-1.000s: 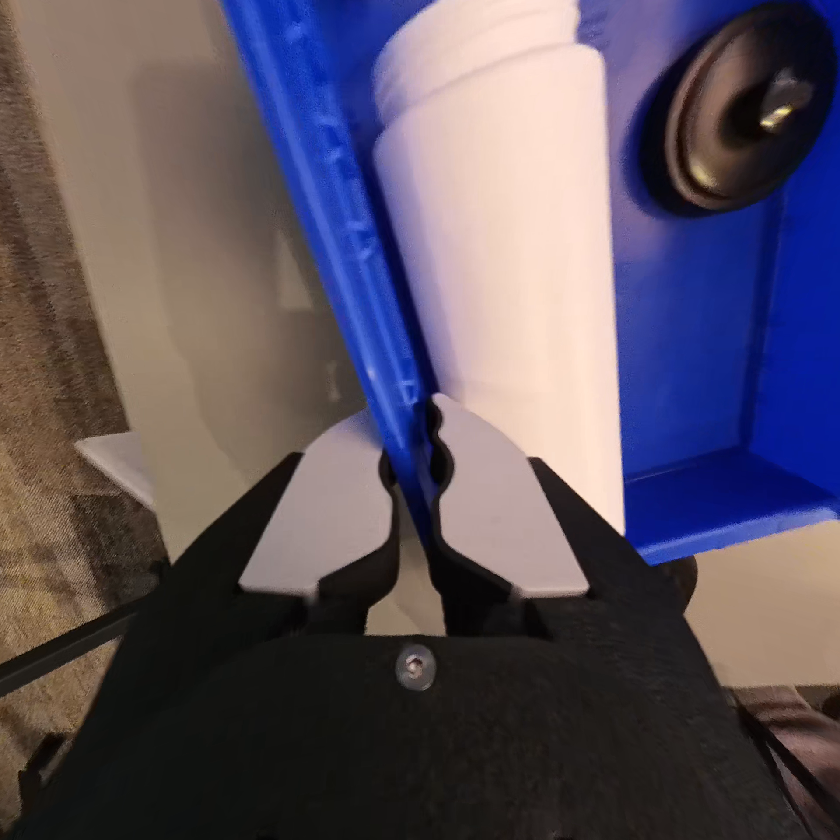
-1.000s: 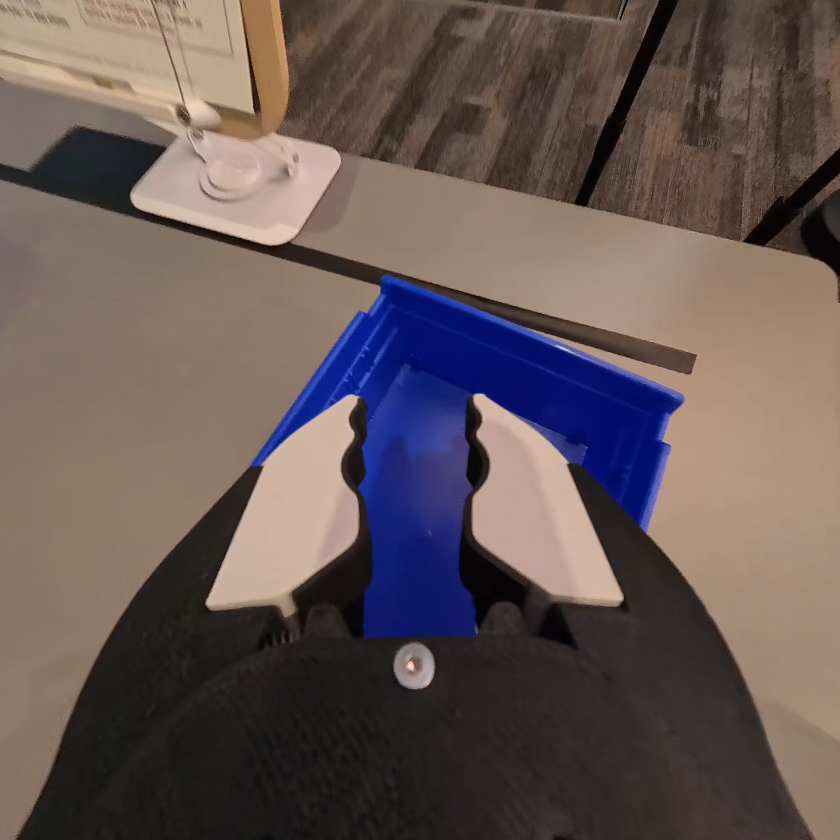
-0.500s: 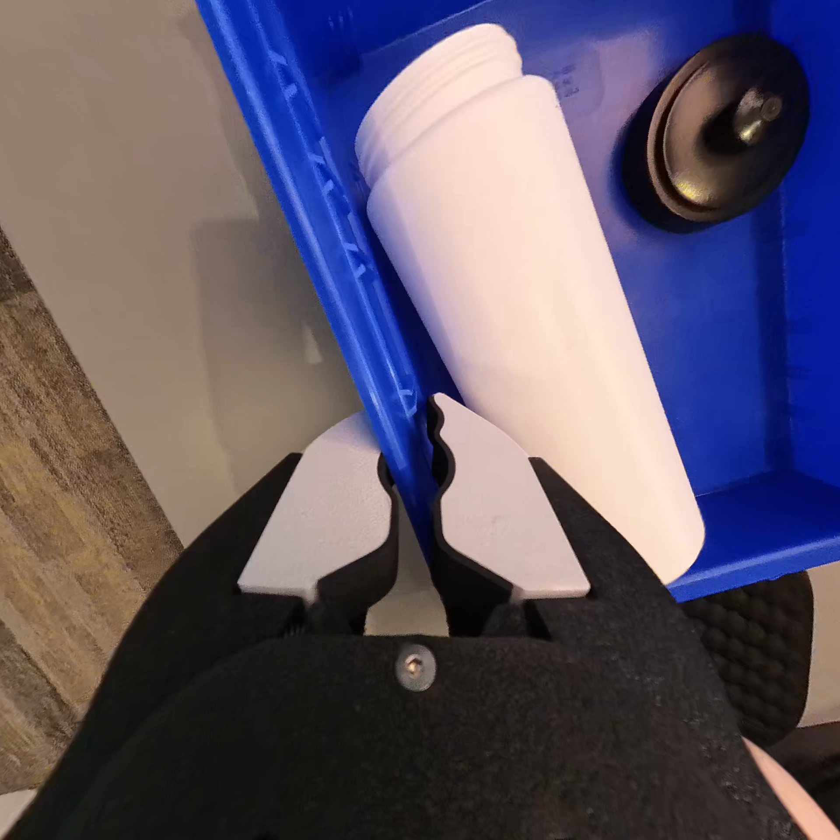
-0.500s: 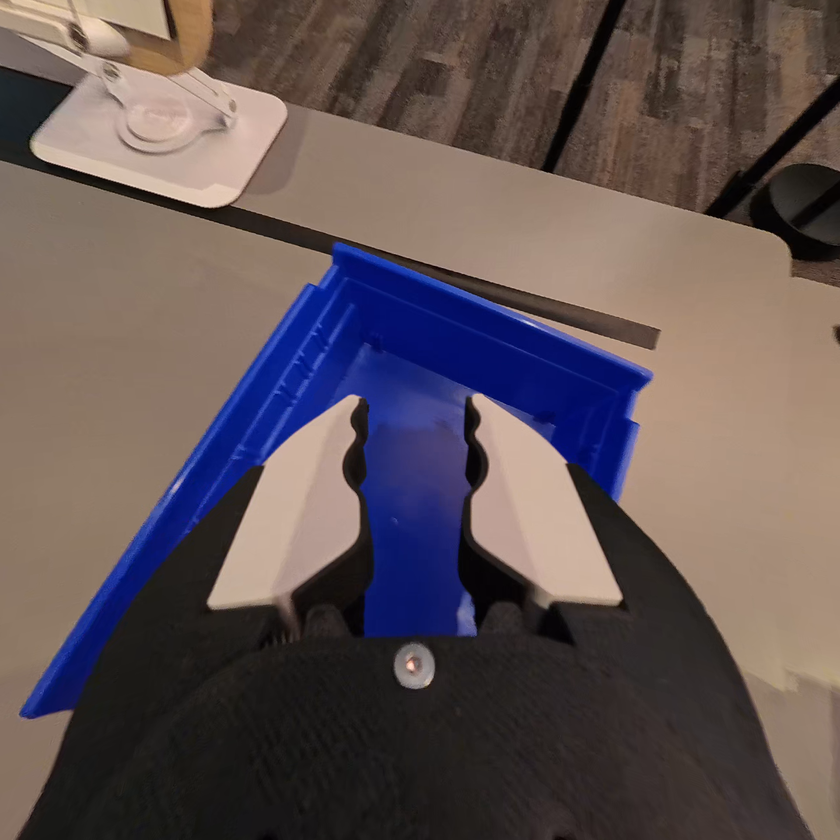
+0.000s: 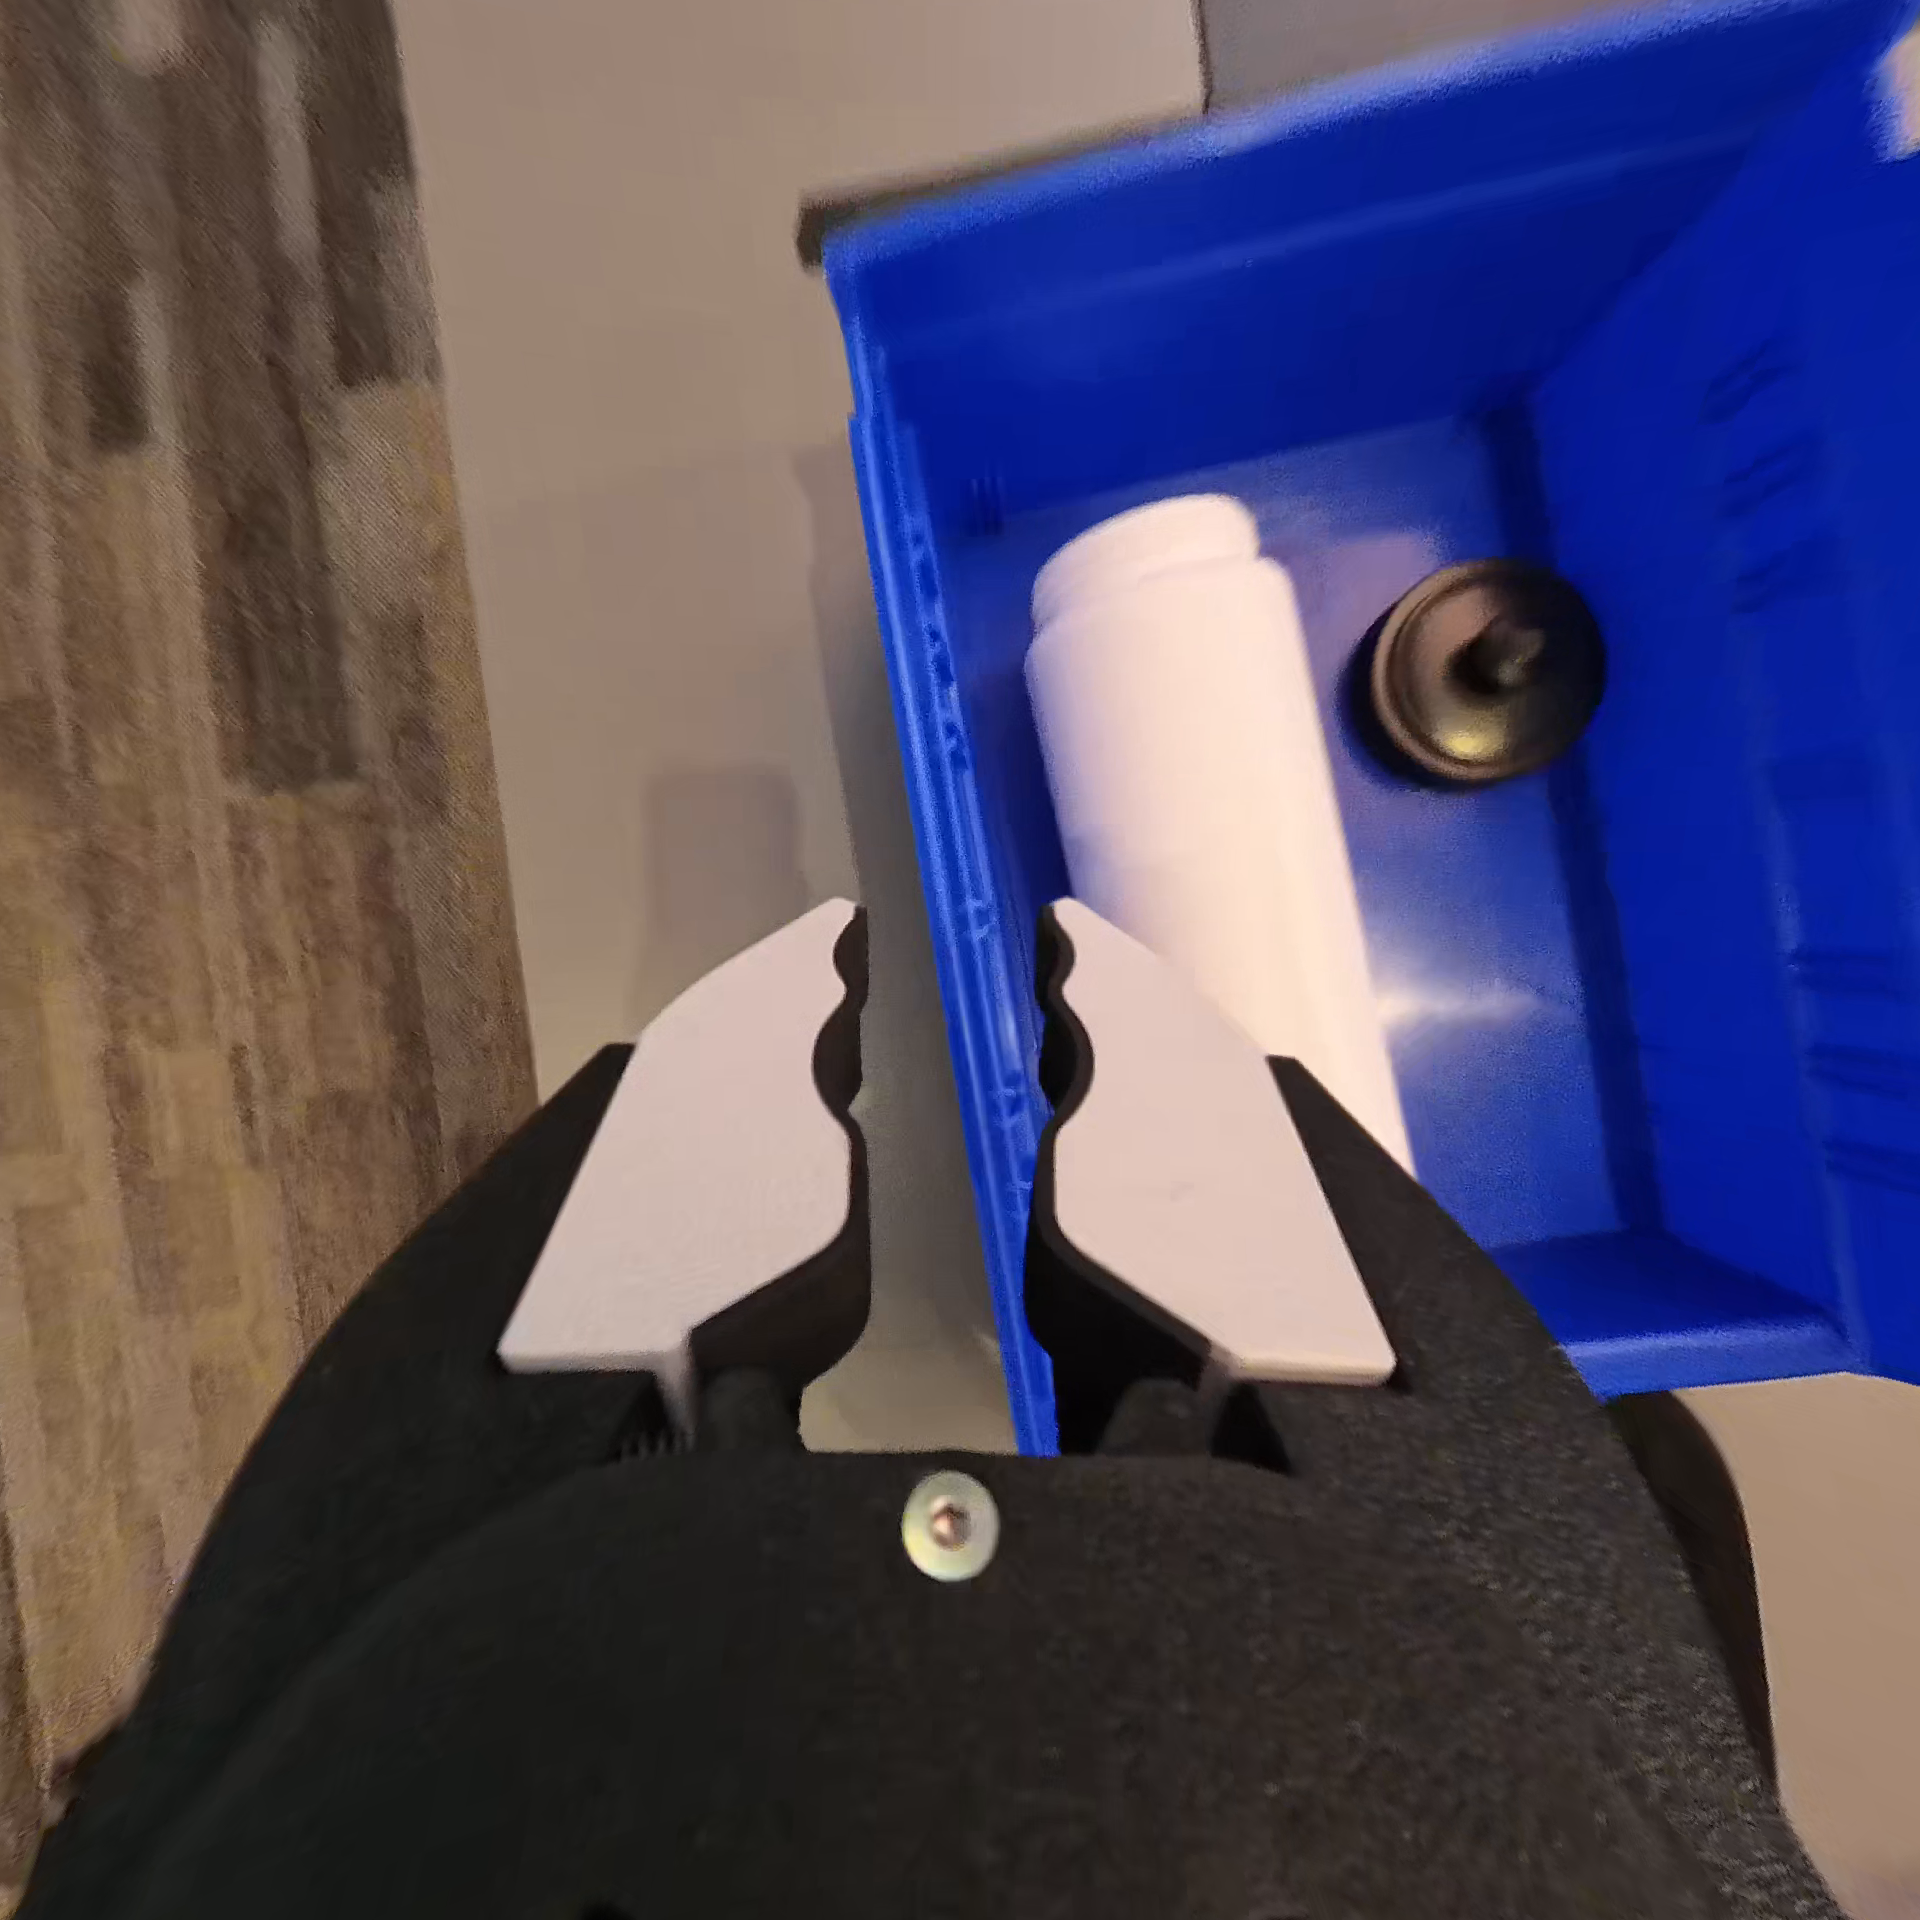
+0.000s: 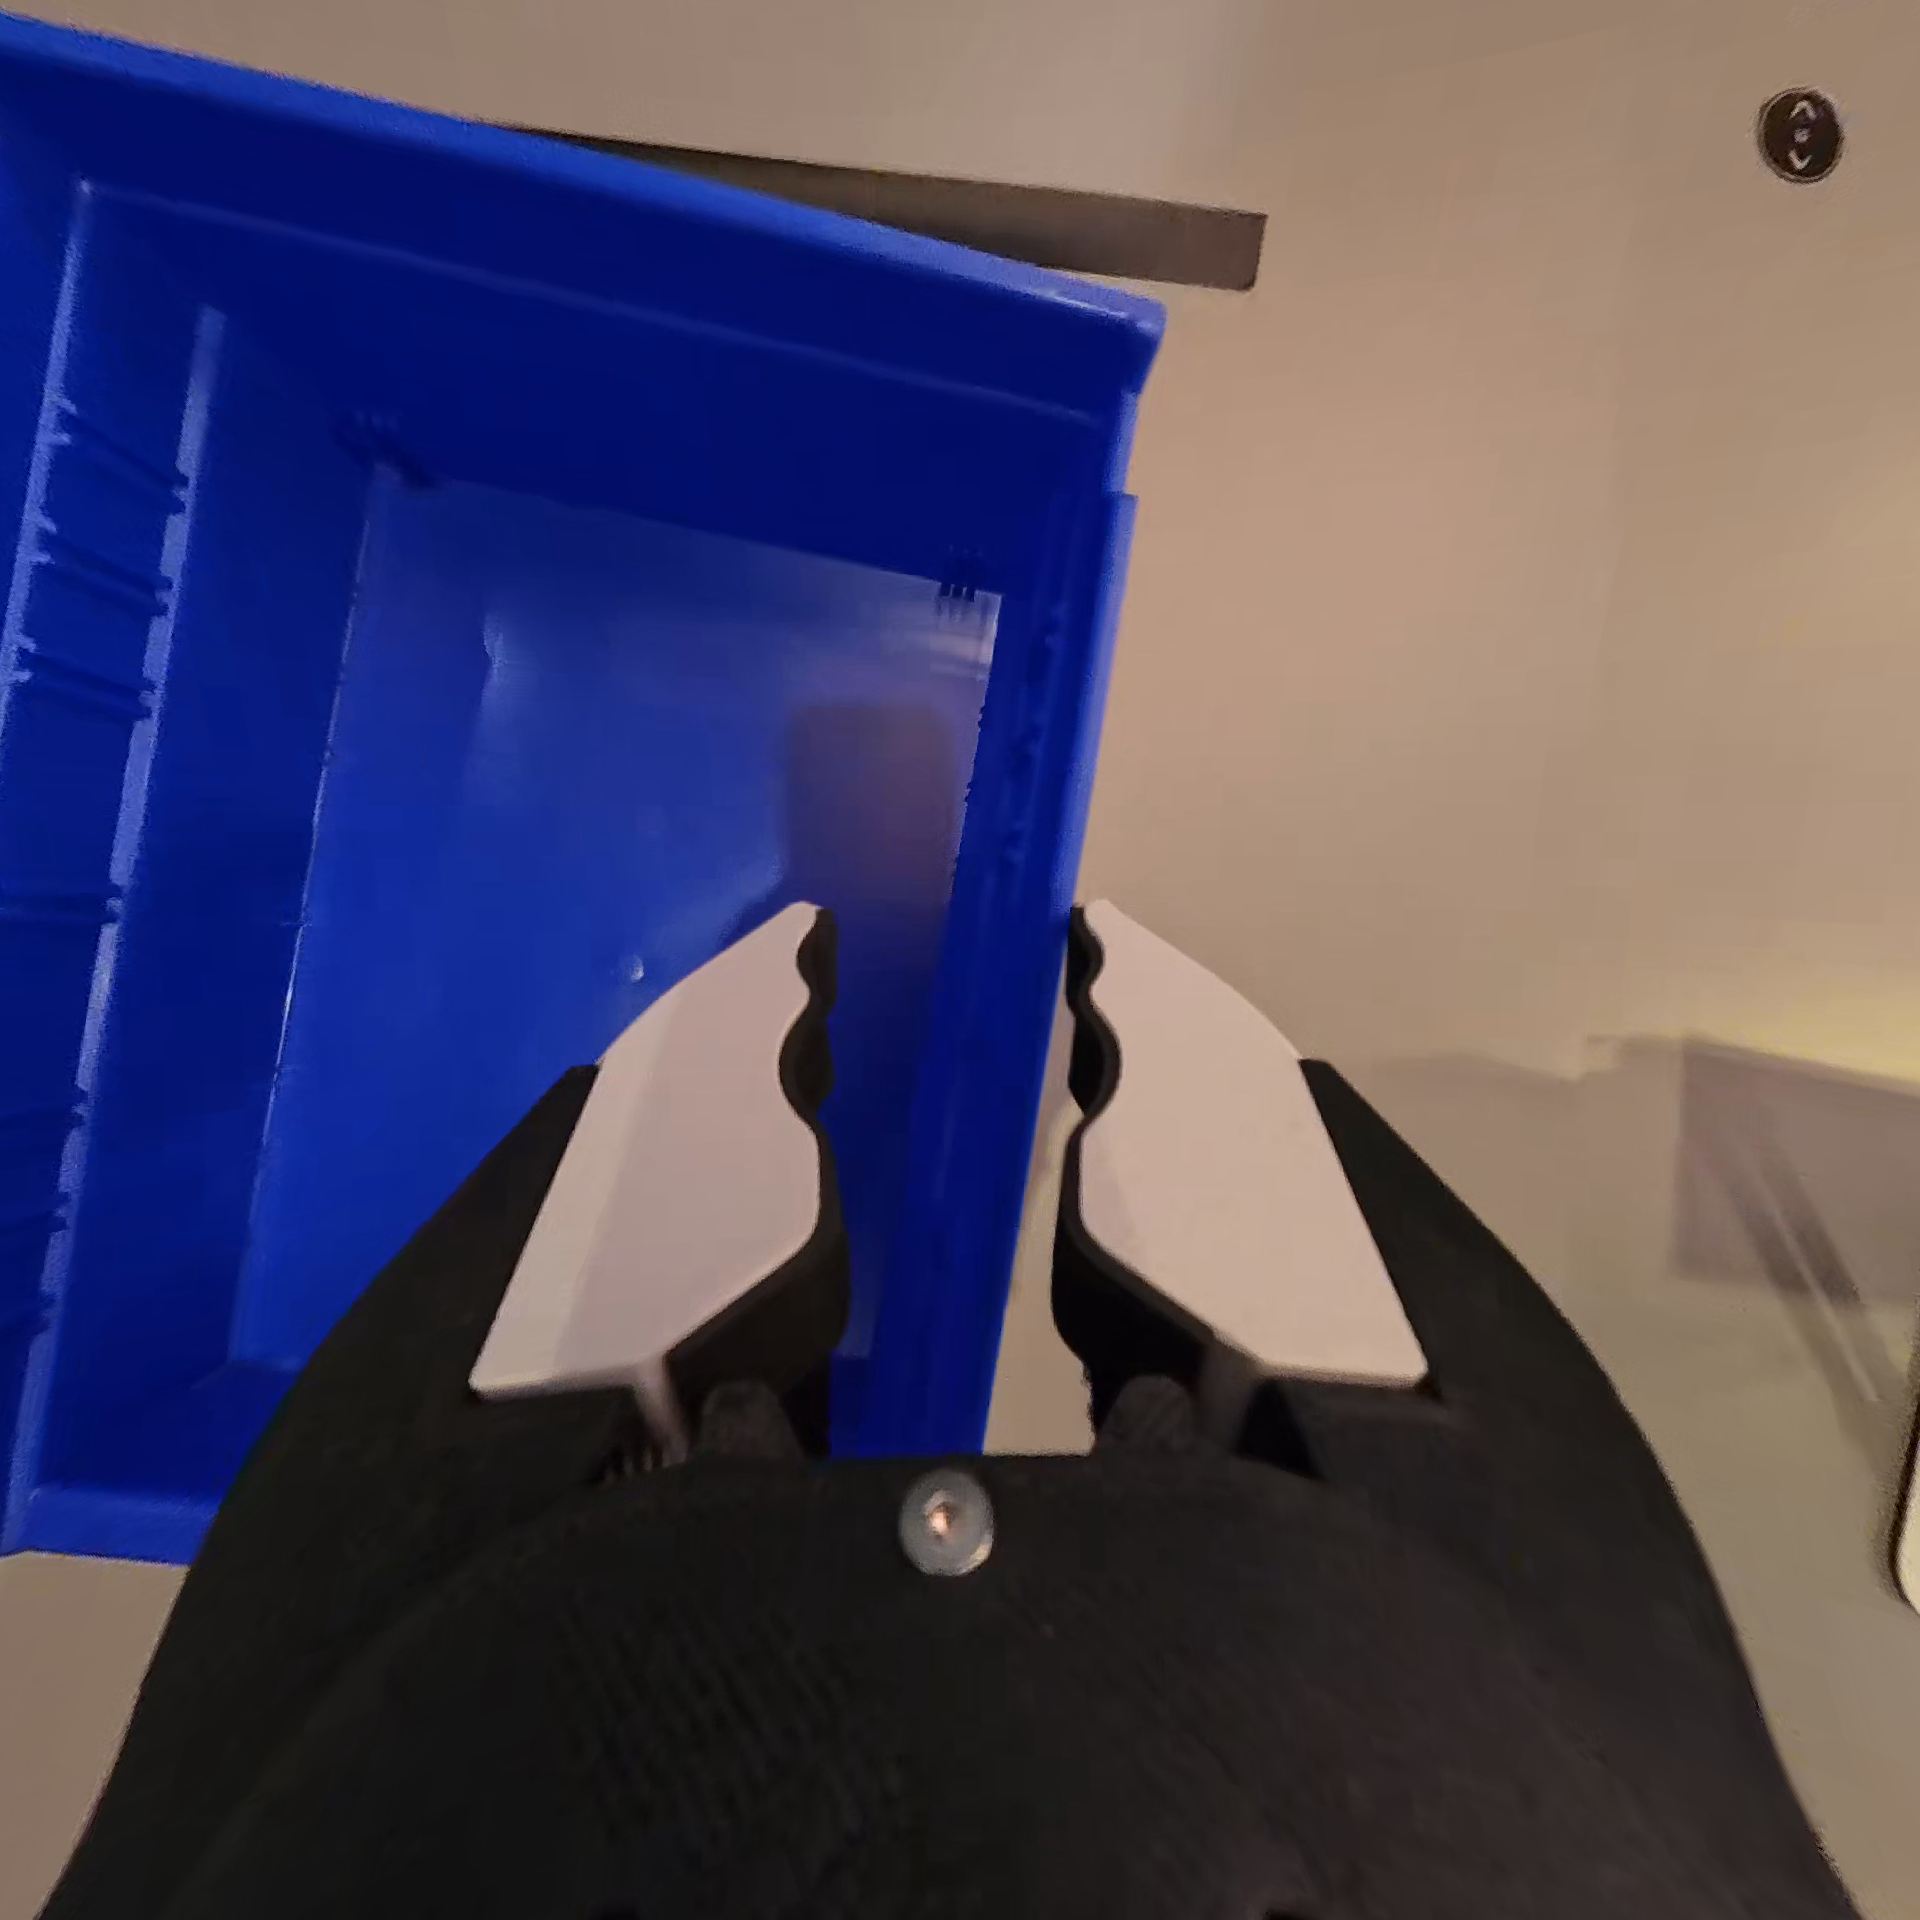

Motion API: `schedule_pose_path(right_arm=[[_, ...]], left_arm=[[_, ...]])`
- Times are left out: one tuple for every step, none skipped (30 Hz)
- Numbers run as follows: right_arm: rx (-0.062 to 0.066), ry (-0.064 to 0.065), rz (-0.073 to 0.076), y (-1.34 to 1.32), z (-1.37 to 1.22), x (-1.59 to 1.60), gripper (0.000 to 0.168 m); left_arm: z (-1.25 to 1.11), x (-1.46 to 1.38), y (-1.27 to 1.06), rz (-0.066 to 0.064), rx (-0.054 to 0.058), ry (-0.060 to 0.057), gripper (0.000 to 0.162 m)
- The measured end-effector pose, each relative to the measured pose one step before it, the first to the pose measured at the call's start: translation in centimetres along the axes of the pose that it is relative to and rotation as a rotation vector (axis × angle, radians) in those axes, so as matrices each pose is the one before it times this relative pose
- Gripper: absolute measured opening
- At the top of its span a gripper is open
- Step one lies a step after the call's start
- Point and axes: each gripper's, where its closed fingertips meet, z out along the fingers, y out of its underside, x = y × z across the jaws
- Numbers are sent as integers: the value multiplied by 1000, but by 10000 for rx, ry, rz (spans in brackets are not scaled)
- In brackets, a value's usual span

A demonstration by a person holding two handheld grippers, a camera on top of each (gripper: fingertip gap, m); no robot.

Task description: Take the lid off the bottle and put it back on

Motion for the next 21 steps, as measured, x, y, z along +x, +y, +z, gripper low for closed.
schedule_pose_path(right_arm=[[-175, 136, 179, 309, -29, 428, 46], [-173, 316, 0, 309, -49, 620, 46], [-18, 331, -157, 128, -132, 562, 46], [29, 160, -67, 59, -153, 356, 46], [-33, -66, 153, 142, -65, 114, 46], [-143, -242, 257, 329, 114, -92, 46], [-316, -306, 217, 621, 339, -184, 46], [-545, -255, 119, 988, 555, -122, 46], [-667, -120, -18, 1116, 694, 53, 47], [-631, -18, -154, 1023, 740, 140, 47], [-524, -53, -233, 819, 704, 36, 46], [-291, -293, -258, 407, 556, -377, 42], [-51, -564, -327, -5, 375, -809, 29], [-37, -347, -401, -61, 277, -545, 11], [-44, 69, -363, -25, 118, 21, 12], [-17, 108, -267, -52, 4, 79, 12], [-8, 83, -163, -78, -5, 120, 12], [26, 12, -122, -88, 10, 105, 12], [57, -55, -69, -88, 21, 104, 11], [71, -69, -70, -100, 18, 114, 11], [53, -61, -66, -82, 16, 125, 11]], left_arm=[[-1153, 412, -989, 112, 621, -2, 30], [-1144, 617, -1248, 168, 769, 111, 29], [-1094, 587, -1392, 161, 840, 78, 29], [-1014, 547, -1367, 116, 790, 52, 29], [-851, 619, -1283, 75, 750, 124, 30], [-652, 738, -1154, 37, 701, 236, 35], [-420, 748, -938, -11, 575, 301, 45], [-220, 814, -693, -3, 435, 413, 55], [-76, 654, -466, -69, 297, 388, 59], [64, 450, -229, -137, 189, 305, 66], [139, 379, -1, -154, 59, 283, 75], [171, 512, 259, -104, -114, 392, 76], [179, 421, 464, -78, -219, 319, 75], [173, 140, 642, -50, -353, 116, 75], [139, -132, 754, 8, -460, -95, 74], [148, -282, 863, 45, -509, -217, 71], [198, -204, 855, 88, -506, -176, 72], [242, -4, 710, 85, -429, -34, 73], [287, 72, 658, -33, -374, 37, 73], [322, 17, 627, -115, -400, 18, 73], [349, -113, 588, -90, -388, -65, 73]])
